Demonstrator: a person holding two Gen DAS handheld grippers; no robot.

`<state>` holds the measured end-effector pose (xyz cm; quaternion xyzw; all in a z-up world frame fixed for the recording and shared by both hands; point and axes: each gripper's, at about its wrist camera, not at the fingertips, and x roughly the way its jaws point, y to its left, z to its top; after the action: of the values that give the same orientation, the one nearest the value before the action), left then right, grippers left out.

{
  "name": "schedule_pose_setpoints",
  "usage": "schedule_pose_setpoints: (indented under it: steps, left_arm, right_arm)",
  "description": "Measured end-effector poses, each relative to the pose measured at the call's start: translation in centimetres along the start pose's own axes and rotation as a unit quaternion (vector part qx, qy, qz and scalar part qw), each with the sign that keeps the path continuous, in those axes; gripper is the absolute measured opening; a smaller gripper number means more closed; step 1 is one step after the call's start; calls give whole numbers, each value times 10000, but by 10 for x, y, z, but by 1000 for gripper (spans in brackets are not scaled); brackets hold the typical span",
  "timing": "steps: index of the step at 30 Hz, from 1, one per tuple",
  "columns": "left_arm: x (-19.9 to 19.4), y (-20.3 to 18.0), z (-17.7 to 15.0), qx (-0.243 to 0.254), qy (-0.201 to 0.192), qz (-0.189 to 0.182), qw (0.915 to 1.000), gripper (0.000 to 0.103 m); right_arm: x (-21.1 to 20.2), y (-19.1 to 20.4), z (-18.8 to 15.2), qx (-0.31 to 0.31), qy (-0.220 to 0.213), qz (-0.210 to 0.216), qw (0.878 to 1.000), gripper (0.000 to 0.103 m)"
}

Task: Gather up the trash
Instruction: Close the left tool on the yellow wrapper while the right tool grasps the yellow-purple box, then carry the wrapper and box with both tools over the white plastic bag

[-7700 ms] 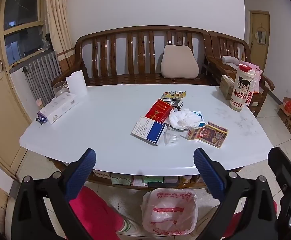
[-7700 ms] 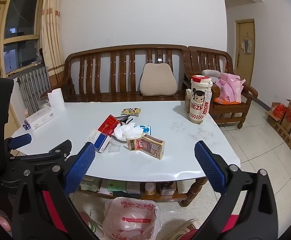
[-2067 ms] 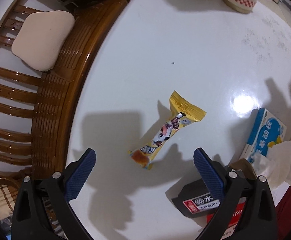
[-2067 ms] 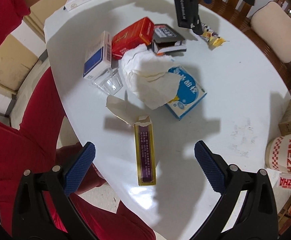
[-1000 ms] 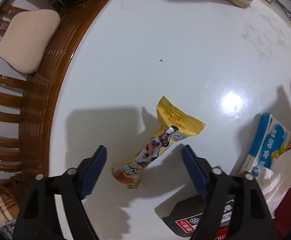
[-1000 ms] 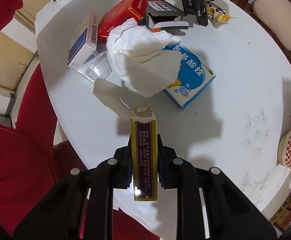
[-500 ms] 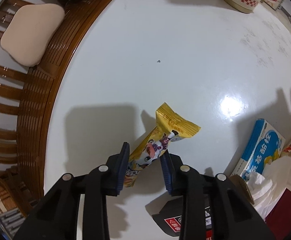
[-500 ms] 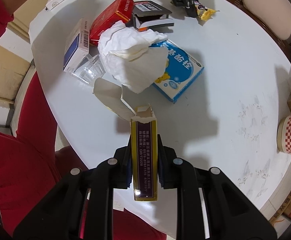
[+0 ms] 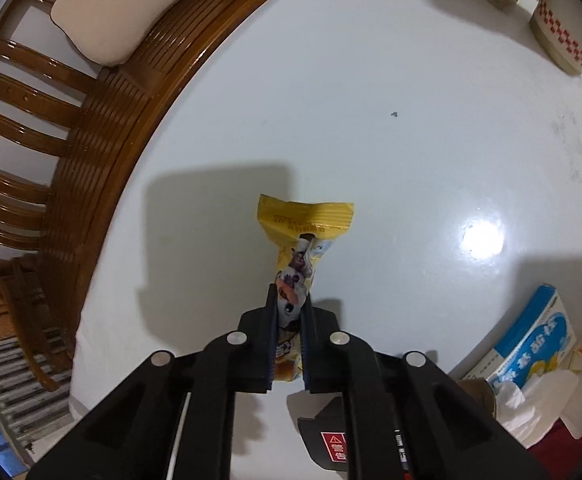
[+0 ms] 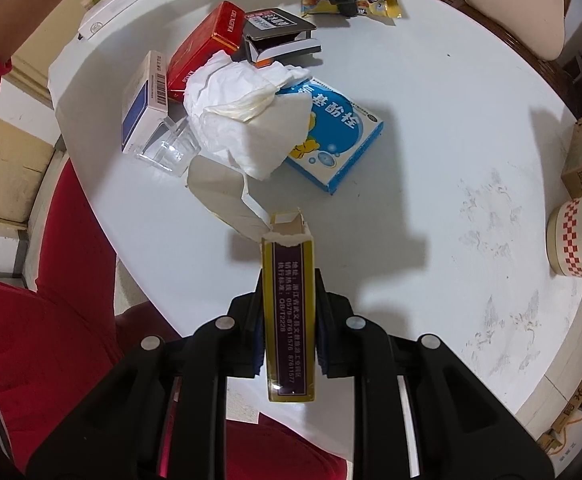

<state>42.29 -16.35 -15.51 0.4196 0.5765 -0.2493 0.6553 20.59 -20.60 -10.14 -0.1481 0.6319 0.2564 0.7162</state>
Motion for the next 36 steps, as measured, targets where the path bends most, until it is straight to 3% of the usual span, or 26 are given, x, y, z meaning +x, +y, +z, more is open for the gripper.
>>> schedule_pose_setpoints:
  steps: [10,21,28,36]
  left_arm:
    - [-13,22,-5,-509,-153,183,9984,10]
    - [-66,34,-32,-837,-616,262,9942,10]
    - [-117,25,-78,-1053,-920,299,9897,10]
    - [-165,-13,-136,-1087,-1179,381,9863,10]
  right_arm:
    - [-15,-10,-11,286,-171,-148,9993,20]
    - [-47,-13,-22,520,-493,-421,9965,20]
    - [-86,-5,-24,726,-996,-670,9901,20]
    - [-115,37,-22,612,-1362,-756,9859,20]
